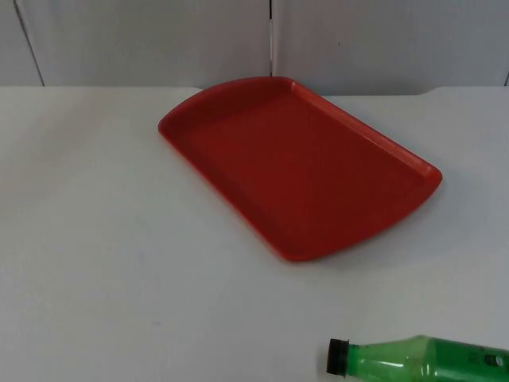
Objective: Place the bottle upright on the tray.
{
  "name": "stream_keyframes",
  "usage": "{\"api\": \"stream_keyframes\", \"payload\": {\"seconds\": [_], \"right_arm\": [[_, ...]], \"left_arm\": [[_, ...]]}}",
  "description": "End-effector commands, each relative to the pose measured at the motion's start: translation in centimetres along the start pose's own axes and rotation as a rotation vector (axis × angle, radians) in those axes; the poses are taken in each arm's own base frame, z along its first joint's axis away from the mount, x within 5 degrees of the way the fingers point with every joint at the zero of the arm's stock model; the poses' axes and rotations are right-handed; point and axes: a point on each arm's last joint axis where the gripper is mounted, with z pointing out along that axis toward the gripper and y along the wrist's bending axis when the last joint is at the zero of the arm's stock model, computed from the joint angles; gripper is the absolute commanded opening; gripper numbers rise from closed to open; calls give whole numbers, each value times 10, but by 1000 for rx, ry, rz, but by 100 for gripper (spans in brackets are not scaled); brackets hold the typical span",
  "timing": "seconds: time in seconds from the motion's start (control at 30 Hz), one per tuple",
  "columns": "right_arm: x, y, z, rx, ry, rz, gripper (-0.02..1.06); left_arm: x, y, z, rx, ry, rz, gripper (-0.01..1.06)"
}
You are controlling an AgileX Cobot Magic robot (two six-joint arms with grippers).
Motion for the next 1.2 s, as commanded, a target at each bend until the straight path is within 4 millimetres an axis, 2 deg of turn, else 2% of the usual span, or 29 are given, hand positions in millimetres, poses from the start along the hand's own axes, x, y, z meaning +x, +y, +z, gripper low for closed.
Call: {"api": "stream_keyframes", "payload": {"seconds": [0.0, 0.07, 0.2, 0.23, 0.27, 0.37, 0.47, 0.6, 0.77, 0.93, 1.03, 1.07, 1.17], "right_arm": [[0, 0, 0, 11, -5, 3, 105], [0, 0, 0, 11, -5, 3, 105], [0, 0, 0, 11, -5, 3, 105], [0, 0, 0, 11, -5, 3, 105], [0, 0, 0, 11, -5, 3, 105], [0, 0, 0, 11, -5, 3, 105], [0, 0, 0, 11, -5, 3, 105], [0, 0, 0, 11, -5, 3, 105], [0, 0, 0, 11, -5, 3, 105], [0, 0, 0, 11, -5, 3, 105], [0, 0, 0, 11, -5, 3, 105], [0, 0, 0, 11, -5, 3, 105], [0, 0, 0, 11, -5, 3, 105]], "left_arm": [[3, -7, 3, 63, -25, 18, 0], [7, -10, 5, 102, -34, 34, 0], [31, -19, 16, 195, -57, 20, 0], [31, -19, 16, 195, -57, 20, 0], [43, -20, 21, 205, -47, 23, 0], [65, -20, 28, 205, -14, 15, 0], [76, -20, 31, 205, 11, 7, 0], [85, -19, 34, 196, 25, -14, 0], [100, -18, 38, 178, 41, 76, 0], [118, -15, 43, 142, 39, -12, 0], [136, -17, 47, 155, 22, -38, 0], [136, -17, 47, 155, 22, -38, 0], [163, -20, 51, 179, 13, -56, 0]]}}
